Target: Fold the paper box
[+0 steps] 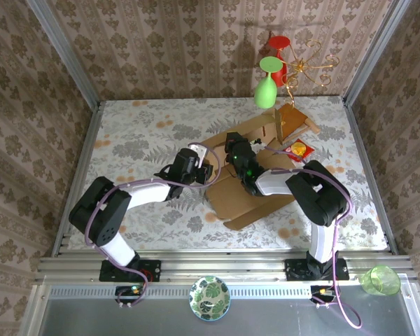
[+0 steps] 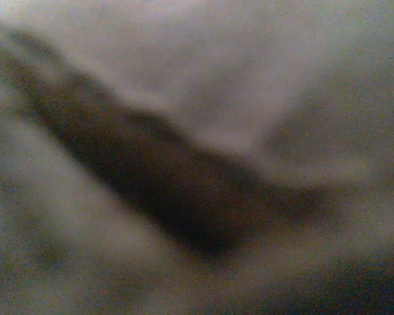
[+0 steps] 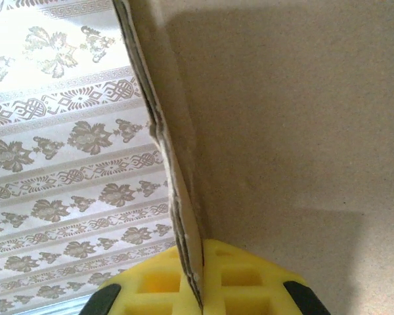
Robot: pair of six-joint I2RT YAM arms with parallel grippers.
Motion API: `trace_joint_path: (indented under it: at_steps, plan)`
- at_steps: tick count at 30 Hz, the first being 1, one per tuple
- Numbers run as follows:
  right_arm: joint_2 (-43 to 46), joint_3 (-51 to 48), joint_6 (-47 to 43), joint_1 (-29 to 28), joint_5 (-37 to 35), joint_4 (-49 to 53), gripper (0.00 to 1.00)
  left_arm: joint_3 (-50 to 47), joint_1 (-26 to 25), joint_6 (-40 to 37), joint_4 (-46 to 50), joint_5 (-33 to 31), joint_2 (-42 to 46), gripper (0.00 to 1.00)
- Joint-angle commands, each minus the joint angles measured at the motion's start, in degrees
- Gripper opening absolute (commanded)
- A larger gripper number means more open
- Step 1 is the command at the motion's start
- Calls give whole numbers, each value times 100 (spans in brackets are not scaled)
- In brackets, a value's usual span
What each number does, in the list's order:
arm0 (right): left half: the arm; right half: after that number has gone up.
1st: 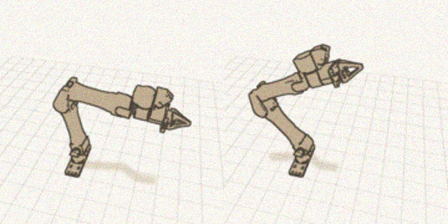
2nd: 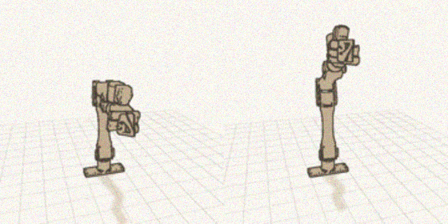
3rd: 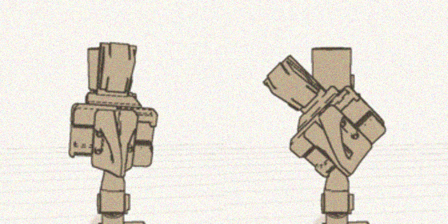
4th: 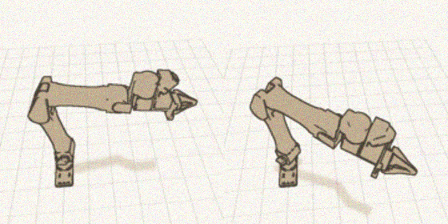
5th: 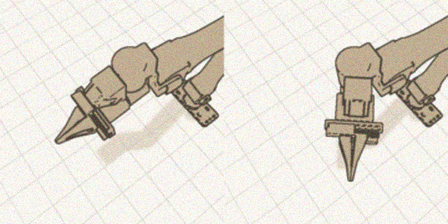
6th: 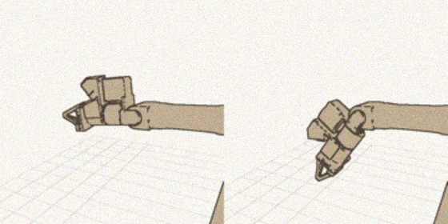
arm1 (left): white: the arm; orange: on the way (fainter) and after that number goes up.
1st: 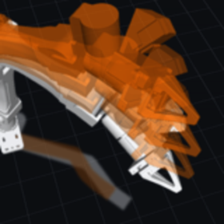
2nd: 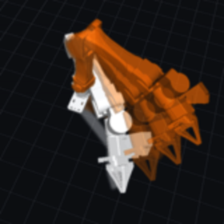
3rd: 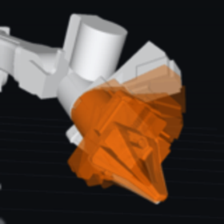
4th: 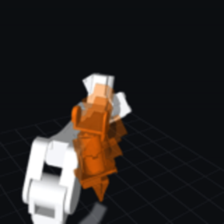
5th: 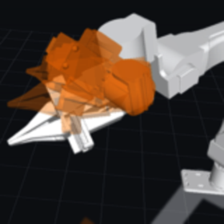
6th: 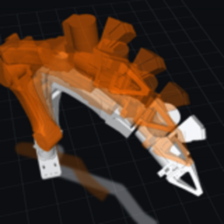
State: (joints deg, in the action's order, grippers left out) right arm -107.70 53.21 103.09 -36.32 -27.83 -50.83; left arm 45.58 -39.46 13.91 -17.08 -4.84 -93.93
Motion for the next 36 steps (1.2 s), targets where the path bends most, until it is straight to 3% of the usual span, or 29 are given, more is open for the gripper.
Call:
trace_joint_path:
  at_steps: [1, 6, 14, 16, 20, 24, 30, 36]
  plan:
    - [144, 67, 167, -131, -91, 431, 0, 135, -35, -3, 198, -193, -144, 30]
    - [227, 134, 246, -157, -138, 690, 0, 208, -47, 0, 289, -298, -218, 16]
    - [363, 188, 438, -235, -211, 1111, 0, 643, -104, -2, 794, -705, -433, 6]
    - [451, 186, 444, -246, -245, 1247, 10, 761, -119, -40, 992, -857, -456, 3]
    - [815, 184, 407, -253, -336, 1834, 40, 692, -114, -207, 1082, -986, -311, 0]
    - [1335, 134, 216, -203, -326, 2519, 56, 431, -67, -541, 1105, -1019, 31, 0]
    - [2163, 64, -174, -209, -144, 3416, 63, -160, 273, -1039, 1019, -1056, 713, 0]
    - [2711, -150, -552, -130, -14, 3709, 57, -850, 832, -1529, 192, -657, 1148, 0]
